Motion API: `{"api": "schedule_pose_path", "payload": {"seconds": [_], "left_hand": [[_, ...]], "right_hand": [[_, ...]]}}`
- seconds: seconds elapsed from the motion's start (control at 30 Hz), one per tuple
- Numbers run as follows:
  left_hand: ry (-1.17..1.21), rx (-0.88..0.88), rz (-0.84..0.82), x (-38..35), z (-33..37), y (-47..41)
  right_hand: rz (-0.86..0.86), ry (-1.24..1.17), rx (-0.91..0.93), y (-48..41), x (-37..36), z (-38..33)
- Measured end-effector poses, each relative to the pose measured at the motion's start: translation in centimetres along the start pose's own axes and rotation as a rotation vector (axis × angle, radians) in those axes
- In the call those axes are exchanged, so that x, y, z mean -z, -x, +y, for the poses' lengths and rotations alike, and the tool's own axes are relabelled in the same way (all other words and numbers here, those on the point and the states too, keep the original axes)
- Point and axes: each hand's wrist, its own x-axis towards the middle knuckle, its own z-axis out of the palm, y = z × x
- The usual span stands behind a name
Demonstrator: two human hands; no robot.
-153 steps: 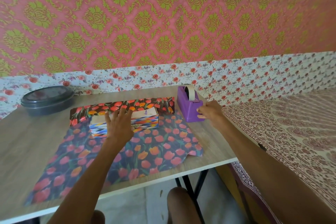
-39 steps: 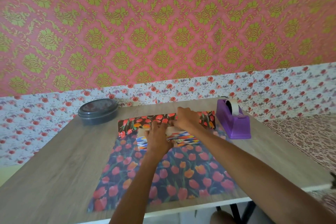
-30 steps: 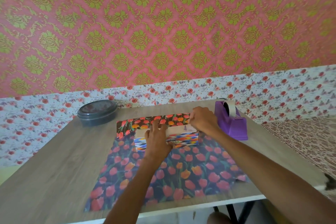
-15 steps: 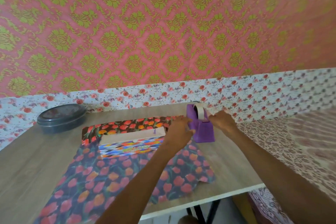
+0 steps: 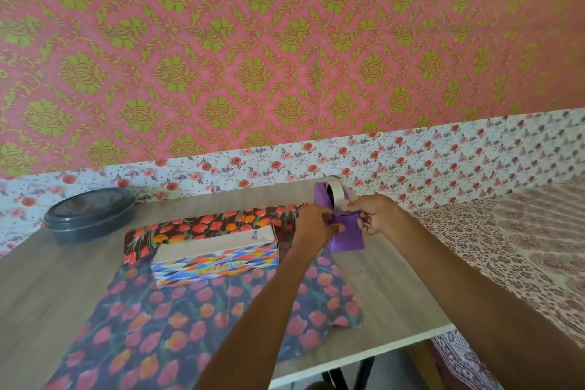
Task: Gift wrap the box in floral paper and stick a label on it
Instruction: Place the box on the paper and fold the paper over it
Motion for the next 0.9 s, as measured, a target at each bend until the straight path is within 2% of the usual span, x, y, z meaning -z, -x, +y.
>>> {"api": "schedule_pose_path", "payload": {"seconds": [0.13,0.43,0.5,0.6,0.67,0.8,0.9], "left_hand": [[0.018,0.004,0.024,-0.2,-0.3,0.1],[0.042,0.016,0.022,-0.4,-0.2,0.4],[0.041,0.023,0.008,-0.4,-0.2,0.4],[0.008,0.022,0.001,-0.2,0.1,0.5],[-0.011,0.030,-0.005,-0.3,0.2,0.5],[-0.009,0.032,-0.019,-0.1,0.1,0.9],[0.077,0.047,-0.031,1.2,0.2,1.7]], "right_hand": [[-0.057,-0.182,0.076,2.2,0.4,-0.2],[0.083,0.043,0.218,3.2,0.1,4.0],[0.205,0.215,0.338,2.2,0.2,4.5],[0.388,0.662,0.539,1.3,0.3,5.0],[0.419,0.843,0.605,1.0,0.6,5.9],[0.356,0.781,0.736,1.5,2.2,7.1],[0.269,0.671,0.817,2.9,1.9,6.7]]}}
